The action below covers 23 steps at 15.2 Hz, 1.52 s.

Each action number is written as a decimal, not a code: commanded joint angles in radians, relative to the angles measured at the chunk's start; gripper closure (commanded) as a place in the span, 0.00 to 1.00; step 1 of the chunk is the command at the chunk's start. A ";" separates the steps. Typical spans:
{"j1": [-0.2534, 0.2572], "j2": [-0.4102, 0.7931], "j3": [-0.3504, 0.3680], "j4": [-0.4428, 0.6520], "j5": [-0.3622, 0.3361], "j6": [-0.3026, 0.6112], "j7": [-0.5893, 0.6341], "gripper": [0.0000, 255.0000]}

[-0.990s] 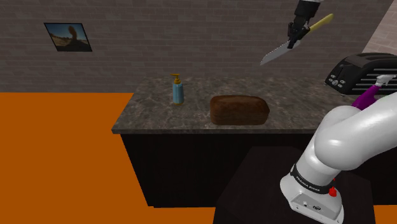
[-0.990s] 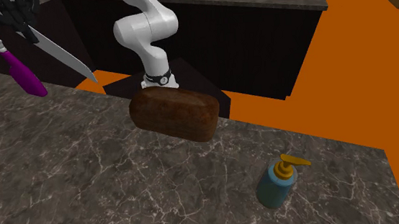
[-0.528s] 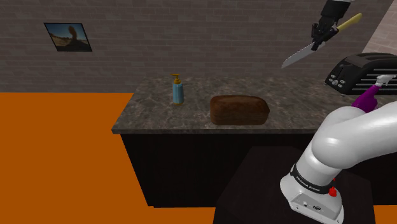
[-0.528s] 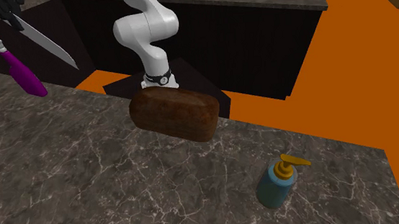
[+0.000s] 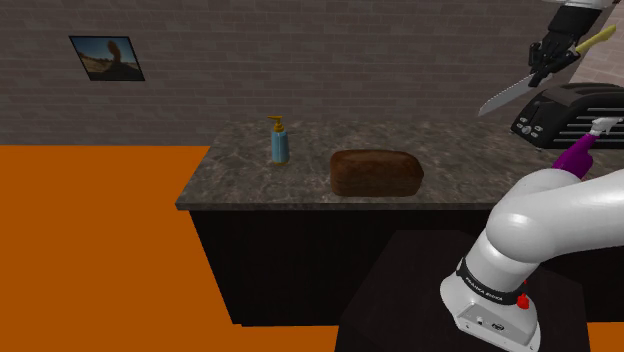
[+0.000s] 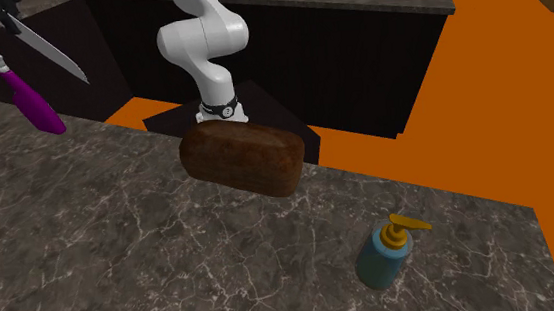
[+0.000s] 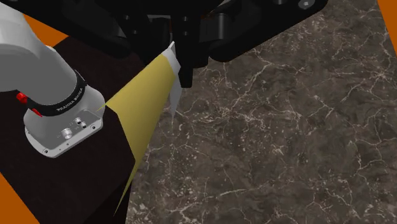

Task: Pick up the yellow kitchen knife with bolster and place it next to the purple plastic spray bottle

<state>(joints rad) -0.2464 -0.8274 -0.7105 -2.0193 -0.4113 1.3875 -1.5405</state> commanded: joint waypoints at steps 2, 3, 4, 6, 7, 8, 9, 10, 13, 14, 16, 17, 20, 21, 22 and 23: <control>-0.014 -0.024 -0.009 -0.046 -0.016 0.023 -0.004 1.00; -0.016 -0.030 -0.012 -0.062 -0.020 0.034 -0.002 1.00; -0.019 -0.036 -0.015 -0.077 -0.025 0.045 -0.001 1.00; -0.025 -0.046 -0.022 -0.109 -0.033 0.066 0.001 1.00; -0.027 -0.051 -0.026 -0.124 -0.038 0.077 0.002 1.00; -0.030 -0.056 -0.030 -0.139 -0.042 0.088 0.003 1.00; -0.032 -0.061 -0.034 -0.154 -0.046 0.099 0.004 1.00; -0.035 -0.065 -0.038 -0.169 -0.051 0.110 0.005 1.00; -0.042 -0.077 -0.052 -0.212 -0.065 0.142 0.008 1.00; -0.045 -0.081 -0.057 -0.226 -0.070 0.153 0.009 1.00; -0.049 -0.088 -0.067 -0.253 -0.080 0.175 0.011 1.00; -0.051 -0.091 -0.073 -0.266 -0.085 0.186 0.011 1.00; -0.058 -0.099 -0.090 -0.306 -0.101 0.219 0.014 1.00; -0.060 -0.101 -0.096 -0.319 -0.106 0.230 0.014 1.00; -0.061 -0.103 -0.102 -0.331 -0.112 0.241 0.015 1.00; -0.063 -0.105 -0.109 -0.343 -0.117 0.253 0.016 1.00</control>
<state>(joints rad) -0.3111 -0.9344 -0.8073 -2.3492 -0.5212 1.6221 -1.5254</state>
